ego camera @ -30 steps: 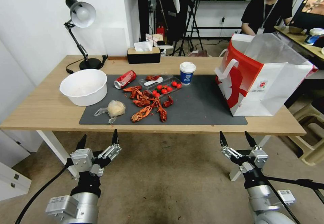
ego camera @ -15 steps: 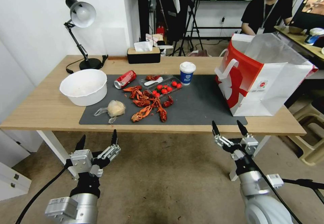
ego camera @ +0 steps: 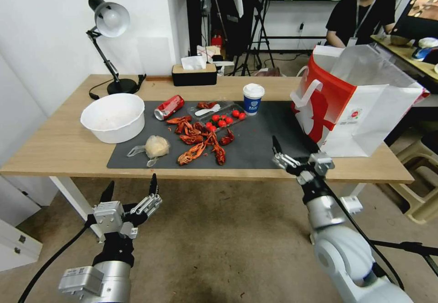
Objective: Pick up the trash from the table and place it into the takeout bag.
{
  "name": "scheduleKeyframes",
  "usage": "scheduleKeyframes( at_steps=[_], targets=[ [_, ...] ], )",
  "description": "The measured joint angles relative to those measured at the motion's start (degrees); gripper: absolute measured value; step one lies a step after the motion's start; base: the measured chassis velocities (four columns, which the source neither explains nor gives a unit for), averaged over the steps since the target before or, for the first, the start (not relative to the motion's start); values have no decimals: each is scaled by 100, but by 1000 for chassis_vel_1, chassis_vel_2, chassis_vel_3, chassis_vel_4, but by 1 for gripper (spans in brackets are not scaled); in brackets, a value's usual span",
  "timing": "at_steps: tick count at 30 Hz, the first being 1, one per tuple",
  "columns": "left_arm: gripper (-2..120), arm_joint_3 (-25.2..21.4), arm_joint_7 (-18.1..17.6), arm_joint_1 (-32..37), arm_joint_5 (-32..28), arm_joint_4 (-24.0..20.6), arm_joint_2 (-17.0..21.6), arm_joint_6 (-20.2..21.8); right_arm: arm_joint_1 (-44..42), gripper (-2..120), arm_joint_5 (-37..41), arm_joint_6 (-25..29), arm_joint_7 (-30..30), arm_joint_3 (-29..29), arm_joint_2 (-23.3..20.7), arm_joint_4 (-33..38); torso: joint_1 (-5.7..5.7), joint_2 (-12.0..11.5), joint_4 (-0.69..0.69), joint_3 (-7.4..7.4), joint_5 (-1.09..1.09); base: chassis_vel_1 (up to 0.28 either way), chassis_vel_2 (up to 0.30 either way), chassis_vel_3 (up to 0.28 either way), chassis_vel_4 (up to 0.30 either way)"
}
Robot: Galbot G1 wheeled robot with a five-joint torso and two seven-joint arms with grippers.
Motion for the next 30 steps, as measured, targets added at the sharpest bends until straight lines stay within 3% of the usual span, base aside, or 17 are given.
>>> scheduleKeyframes(
  at_steps=[21,30],
  targets=[
    [100,-13,12,-84,42,133,-95,37,1585,100,721,-886,350,-572,-81,-1042,1,0,-1,0,0,0,0,0,0],
    [100,-26,9,-68,61,151,-126,33,2496,100,871,-1117,467,-952,21,-2014,0,0,0,0,0,0,0,0,0]
  ],
)
